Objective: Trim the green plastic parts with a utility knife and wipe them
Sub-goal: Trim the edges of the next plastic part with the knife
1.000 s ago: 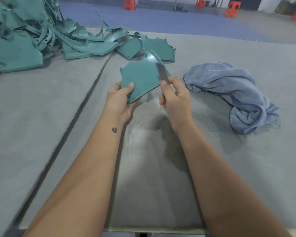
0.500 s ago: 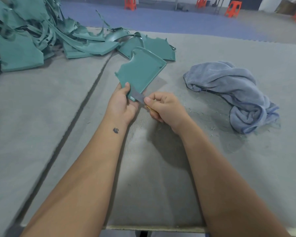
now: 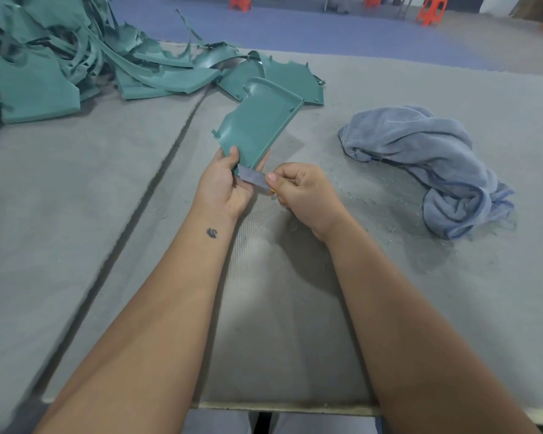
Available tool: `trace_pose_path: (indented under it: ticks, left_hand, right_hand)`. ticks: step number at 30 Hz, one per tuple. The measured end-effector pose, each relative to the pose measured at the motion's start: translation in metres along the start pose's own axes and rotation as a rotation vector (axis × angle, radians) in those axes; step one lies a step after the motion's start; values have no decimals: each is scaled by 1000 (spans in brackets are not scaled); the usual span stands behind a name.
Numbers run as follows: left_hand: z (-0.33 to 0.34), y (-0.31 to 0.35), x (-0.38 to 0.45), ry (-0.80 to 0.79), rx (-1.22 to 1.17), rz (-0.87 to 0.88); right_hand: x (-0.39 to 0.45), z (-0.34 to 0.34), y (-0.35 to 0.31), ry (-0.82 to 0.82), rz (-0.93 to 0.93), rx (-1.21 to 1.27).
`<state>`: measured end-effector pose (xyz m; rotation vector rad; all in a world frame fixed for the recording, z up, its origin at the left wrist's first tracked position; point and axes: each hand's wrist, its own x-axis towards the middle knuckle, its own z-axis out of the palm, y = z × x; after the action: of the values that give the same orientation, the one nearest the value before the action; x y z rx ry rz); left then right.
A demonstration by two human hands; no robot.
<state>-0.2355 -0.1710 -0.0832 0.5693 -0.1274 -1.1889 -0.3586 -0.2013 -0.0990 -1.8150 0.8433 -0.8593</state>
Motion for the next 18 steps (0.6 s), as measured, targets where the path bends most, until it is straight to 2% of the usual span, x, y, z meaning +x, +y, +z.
trace_pose_path:
  ticks: [18]
  left_hand:
    - [5,-2,-2,-3,23,-4]
  right_hand:
    - [-2,-3,0,90,-12,90]
